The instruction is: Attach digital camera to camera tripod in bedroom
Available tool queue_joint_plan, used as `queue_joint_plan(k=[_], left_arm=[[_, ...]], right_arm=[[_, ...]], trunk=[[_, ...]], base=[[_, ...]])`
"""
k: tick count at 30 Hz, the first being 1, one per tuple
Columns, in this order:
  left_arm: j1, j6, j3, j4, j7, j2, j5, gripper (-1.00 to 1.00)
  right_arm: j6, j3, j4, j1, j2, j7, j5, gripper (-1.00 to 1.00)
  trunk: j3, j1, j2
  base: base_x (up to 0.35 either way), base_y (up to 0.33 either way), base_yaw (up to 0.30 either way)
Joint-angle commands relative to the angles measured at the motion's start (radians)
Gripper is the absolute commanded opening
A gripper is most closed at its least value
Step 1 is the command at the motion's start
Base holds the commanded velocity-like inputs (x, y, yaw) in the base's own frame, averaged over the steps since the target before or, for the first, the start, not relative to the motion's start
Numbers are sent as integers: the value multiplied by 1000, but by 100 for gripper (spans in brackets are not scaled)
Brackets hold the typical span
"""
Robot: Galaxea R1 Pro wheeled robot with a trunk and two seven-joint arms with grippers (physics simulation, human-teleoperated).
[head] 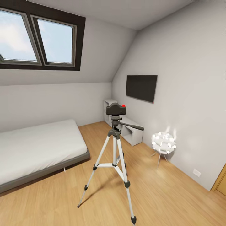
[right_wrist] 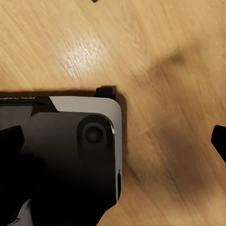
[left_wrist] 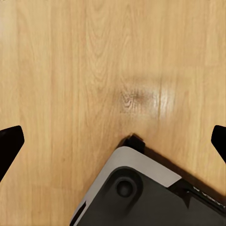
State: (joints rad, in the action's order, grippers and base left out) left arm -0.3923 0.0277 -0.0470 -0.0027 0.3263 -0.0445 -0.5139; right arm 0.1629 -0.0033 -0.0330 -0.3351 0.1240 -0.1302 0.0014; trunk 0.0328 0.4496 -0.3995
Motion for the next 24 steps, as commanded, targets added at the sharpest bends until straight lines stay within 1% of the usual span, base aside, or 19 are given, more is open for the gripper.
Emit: queue_joint_plan(k=[1, 11, 12, 13, 16, 17, 20, 24], left_arm=[[0, 3, -5, 0, 3, 0, -5, 100], [0, 2, -4, -5, 2, 2, -3, 100], [31, 2, -4, 0, 2, 1, -6, 100], [52, 1, -5, 1, 0, 0, -5, 100], [76, 1, -5, 1, -10, 1, -3, 100], [108, 1, -5, 2, -51, 4, -1, 100], [134, -2, -6, 1, -99, 4, 0, 100], [154, -19, -6, 1, -149, 2, -1, 100]], right_arm=[[1, 0, -2, -1, 0, -3, 0, 100], [0, -1, -2, -1, -1, -3, -1, 100], [0, -1, -2, 7, -1, -3, -1, 100], [0, -1, -2, 10, -1, -3, -1, 100], [-1, -1, -2, 14, -1, -3, -2, 100], [-1, -1, -2, 16, -1, -3, -1, 100], [-2, -1, -1, 16, 0, -3, 0, 100], [-12, -1, -1, 17, 0, -3, 1, 100]], trunk=[[1, 0, -1], [16, 0, -1], [17, 0, -1], [17, 0, -1], [18, 0, -1], [18, 0, -1], [19, 0, -1], [19, 0, -1]], base=[[0, 0, 0], [0, 0, 0], [0, 0, 0], [0, 0, 0], [0, 0, 0], [0, 0, 0], [0, 0, 0], [0, 0, 0]])
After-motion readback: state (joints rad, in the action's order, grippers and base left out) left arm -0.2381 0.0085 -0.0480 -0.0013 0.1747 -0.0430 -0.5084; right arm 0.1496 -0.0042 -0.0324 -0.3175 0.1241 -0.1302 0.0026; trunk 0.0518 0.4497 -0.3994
